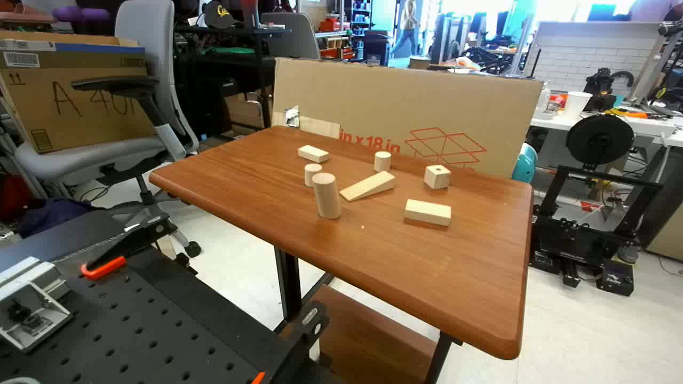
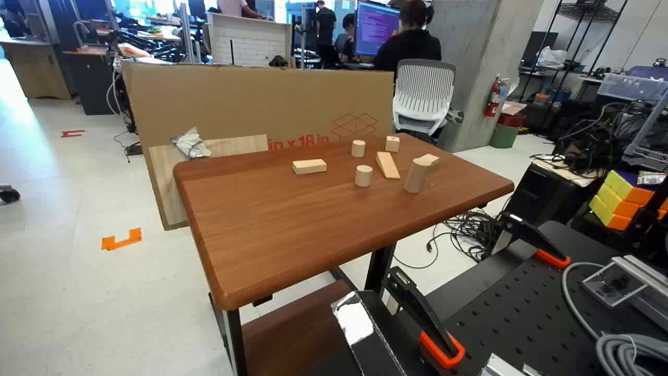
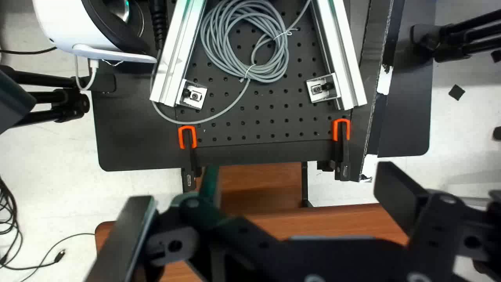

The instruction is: Move the sloped wooden block to the left of the cylindrical block

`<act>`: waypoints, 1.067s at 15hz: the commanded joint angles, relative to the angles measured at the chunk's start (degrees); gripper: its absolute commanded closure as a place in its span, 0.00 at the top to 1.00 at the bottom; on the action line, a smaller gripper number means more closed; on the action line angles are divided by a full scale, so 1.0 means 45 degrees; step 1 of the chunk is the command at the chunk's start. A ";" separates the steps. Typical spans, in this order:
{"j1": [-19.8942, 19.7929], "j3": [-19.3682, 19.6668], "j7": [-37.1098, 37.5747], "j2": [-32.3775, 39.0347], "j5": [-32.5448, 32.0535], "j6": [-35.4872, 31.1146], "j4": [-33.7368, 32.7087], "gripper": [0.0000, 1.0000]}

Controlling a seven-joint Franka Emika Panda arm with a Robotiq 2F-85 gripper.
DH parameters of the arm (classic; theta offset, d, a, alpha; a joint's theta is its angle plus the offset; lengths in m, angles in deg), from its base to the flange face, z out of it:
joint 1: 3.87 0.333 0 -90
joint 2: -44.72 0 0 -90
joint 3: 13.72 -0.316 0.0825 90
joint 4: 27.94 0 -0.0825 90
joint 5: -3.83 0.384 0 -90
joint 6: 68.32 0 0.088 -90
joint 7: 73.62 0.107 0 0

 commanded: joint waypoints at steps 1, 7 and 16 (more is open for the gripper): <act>-0.0091 -0.0079 -0.0049 0.0010 0.0049 0.0012 -0.0020 1.00; -0.0091 -0.0079 -0.0048 0.0010 0.0049 0.0009 -0.0021 1.00; -0.0145 0.0217 0.0099 0.2520 0.0633 -0.1918 -0.1586 1.00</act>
